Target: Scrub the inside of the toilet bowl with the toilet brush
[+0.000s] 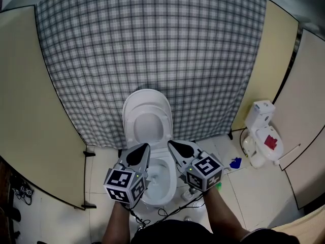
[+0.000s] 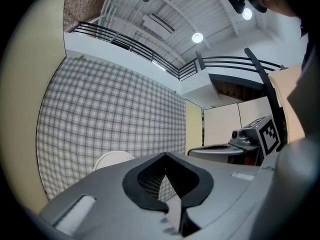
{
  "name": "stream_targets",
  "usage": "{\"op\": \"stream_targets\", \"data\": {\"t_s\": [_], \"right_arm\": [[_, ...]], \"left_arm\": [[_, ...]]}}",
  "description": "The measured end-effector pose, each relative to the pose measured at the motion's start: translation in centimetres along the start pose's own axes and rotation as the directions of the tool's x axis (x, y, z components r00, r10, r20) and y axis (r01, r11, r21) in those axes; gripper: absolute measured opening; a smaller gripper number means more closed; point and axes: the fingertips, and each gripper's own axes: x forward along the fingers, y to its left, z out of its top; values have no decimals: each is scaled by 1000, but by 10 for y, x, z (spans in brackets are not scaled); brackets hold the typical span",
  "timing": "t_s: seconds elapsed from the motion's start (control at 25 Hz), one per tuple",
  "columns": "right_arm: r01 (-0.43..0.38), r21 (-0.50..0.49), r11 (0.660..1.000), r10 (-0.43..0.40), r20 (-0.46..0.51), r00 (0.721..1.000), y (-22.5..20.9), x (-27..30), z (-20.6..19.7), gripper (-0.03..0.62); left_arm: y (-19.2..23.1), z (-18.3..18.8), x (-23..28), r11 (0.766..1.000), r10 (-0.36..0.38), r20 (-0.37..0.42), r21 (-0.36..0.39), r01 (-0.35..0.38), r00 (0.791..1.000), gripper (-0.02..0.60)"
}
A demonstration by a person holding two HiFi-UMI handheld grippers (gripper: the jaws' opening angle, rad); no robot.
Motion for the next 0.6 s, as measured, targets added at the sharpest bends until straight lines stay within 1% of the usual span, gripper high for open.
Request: {"op": "stream_targets", "data": {"t_s": [0.36, 0.6], "right_arm": [[-11, -27, 1000, 11, -23, 1000, 15, 8, 5, 15], [-9, -27, 1000, 8, -28, 1000, 4, 11, 3, 15]], "left_arm": [[8, 7, -9, 1000, -3, 3, 0, 3, 1000, 8], [9, 5, 3, 1000, -4, -5, -4, 4, 1000, 8]]}}
